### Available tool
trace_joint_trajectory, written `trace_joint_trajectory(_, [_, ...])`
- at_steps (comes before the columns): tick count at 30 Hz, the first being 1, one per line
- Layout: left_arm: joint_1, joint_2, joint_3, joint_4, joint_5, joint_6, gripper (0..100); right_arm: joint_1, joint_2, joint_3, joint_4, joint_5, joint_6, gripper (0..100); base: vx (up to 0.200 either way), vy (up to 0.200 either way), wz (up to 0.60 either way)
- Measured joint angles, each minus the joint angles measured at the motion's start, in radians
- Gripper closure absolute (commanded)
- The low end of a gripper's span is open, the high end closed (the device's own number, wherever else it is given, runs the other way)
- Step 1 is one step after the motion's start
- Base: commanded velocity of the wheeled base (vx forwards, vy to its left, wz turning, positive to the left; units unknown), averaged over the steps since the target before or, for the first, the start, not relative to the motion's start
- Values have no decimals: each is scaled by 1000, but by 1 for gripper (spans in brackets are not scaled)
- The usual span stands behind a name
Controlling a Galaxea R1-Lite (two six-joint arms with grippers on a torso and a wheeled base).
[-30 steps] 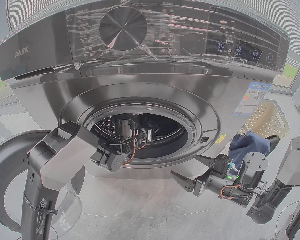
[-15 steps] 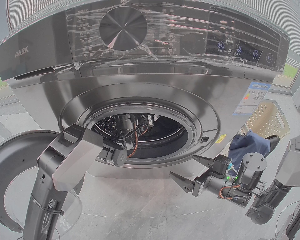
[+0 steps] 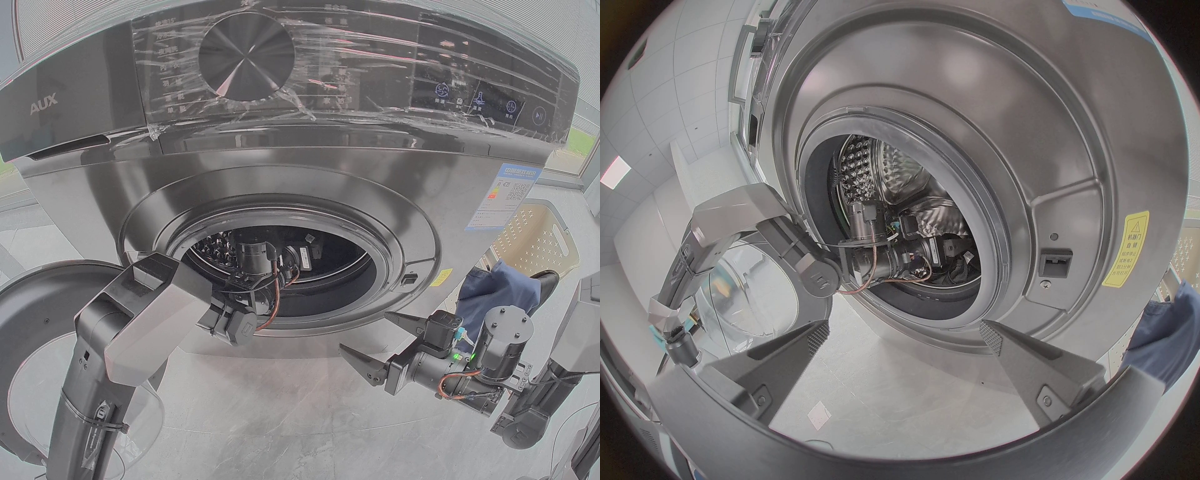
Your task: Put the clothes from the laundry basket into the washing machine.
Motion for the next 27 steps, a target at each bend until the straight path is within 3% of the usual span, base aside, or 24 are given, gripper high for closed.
trace_joint_trajectory(8, [-54, -132, 256, -38, 3, 6, 0, -2, -1, 8, 0, 0, 0, 0, 0, 0, 0])
trace_joint_trajectory(17, [-143, -317, 661, -203, 0, 41, 0, 3, -22, 46, 1, -2, 0, 0, 0, 0, 0])
trace_joint_trajectory(27, [-270, -559, 1113, -383, -2, 72, 0, -4, -121, 168, 1, -4, 0, 0, 0, 0, 0])
